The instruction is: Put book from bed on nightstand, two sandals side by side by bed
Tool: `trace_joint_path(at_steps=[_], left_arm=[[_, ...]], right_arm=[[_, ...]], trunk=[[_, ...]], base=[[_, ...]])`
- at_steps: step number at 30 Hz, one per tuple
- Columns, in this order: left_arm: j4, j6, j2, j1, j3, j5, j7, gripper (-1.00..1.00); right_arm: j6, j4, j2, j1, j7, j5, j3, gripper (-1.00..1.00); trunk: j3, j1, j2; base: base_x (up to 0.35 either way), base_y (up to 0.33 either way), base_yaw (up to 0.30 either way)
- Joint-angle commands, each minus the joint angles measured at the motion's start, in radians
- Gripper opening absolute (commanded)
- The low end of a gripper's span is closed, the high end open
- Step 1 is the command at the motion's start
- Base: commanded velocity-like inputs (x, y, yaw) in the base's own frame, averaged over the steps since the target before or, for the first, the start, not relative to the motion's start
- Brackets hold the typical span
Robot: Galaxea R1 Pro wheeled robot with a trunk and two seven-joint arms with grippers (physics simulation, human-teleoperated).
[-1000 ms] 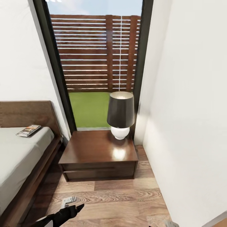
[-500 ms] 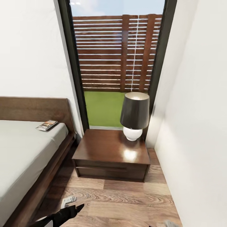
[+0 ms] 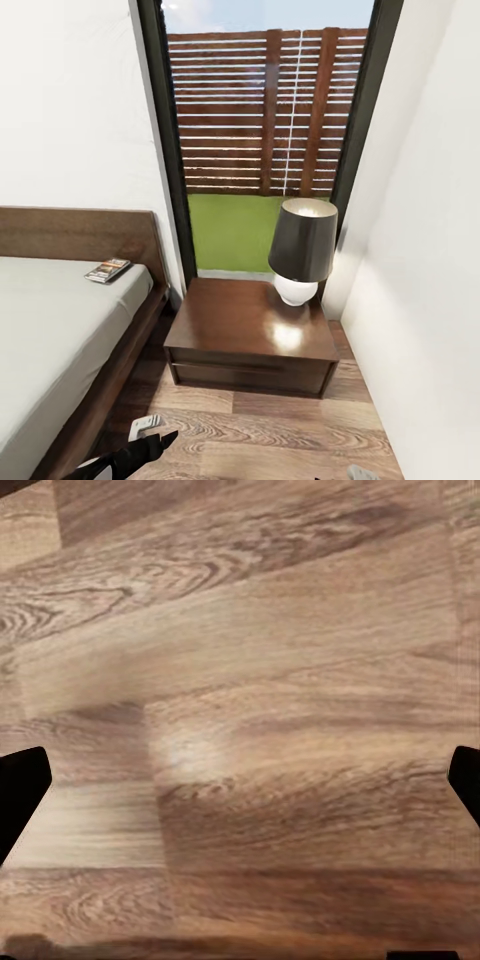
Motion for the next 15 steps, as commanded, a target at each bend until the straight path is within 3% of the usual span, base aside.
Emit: trace_joint_path(at_steps=[1,6,15], left_arm=[[0.001,-0.006,0.000,-0.001,0.007,-0.011,-0.001,1.00],[0.001,-0.006,0.000,-0.001,0.006,-0.011,-0.001,1.00],[0.001,-0.006,0.000,-0.001,0.006,-0.011,-0.001,1.00]], right_arm=[[-0.002,0.002,-0.001,-0.001,0.005,-0.009,0.001,1.00],[-0.002,0.002,-0.001,-0.001,0.004,-0.009,0.001,1.00],[-0.002,0.002,0.000,-0.001,0.004,-0.009,0.001,1.00]], trunk=[[-0.001,0.000,0.000],[-0.001,0.000,0.000],[-0.001,0.000,0.000]], base=[[0.032,0.013,0.000],[0.143,0.073,0.000],[0.307,0.026,0.000]])
